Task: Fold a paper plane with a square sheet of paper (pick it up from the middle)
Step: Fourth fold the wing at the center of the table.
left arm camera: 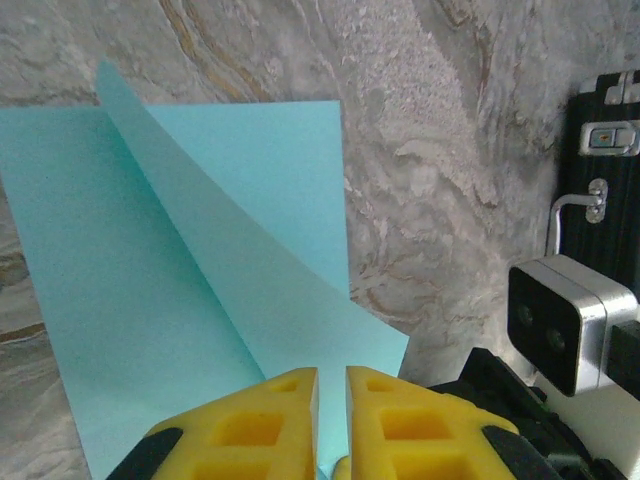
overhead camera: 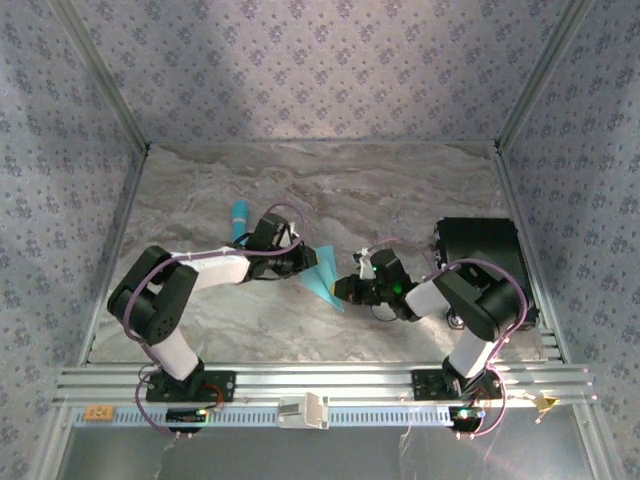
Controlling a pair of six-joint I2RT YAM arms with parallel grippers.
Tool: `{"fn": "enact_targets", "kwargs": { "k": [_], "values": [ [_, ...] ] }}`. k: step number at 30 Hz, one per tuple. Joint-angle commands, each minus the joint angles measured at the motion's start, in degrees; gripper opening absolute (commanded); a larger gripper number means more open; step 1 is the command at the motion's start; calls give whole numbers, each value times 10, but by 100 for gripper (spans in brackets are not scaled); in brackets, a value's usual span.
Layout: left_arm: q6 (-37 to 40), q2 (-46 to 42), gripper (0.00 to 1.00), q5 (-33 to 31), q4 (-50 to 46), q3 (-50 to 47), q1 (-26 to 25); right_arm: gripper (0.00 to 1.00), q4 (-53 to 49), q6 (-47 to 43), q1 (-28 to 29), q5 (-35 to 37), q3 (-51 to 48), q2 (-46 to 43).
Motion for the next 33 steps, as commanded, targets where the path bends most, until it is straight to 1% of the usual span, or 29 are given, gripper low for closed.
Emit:
{"fn": "enact_targets", "kwargs": {
  "k": [1, 14, 20, 33],
  "values": [
    [5, 18, 14, 15, 20, 17, -6, 0, 36, 30, -3, -1, -13, 11],
    [9, 60, 14, 39, 43, 41, -23, 0, 64, 60, -5, 23, -36, 15],
    [9, 76, 15, 40, 47, 48, -29, 0, 82, 76, -6, 31, -45, 22],
    [11, 100, 15, 37, 47, 61, -34, 0, 80, 101, -12, 32, -48, 35]
  ]
}}
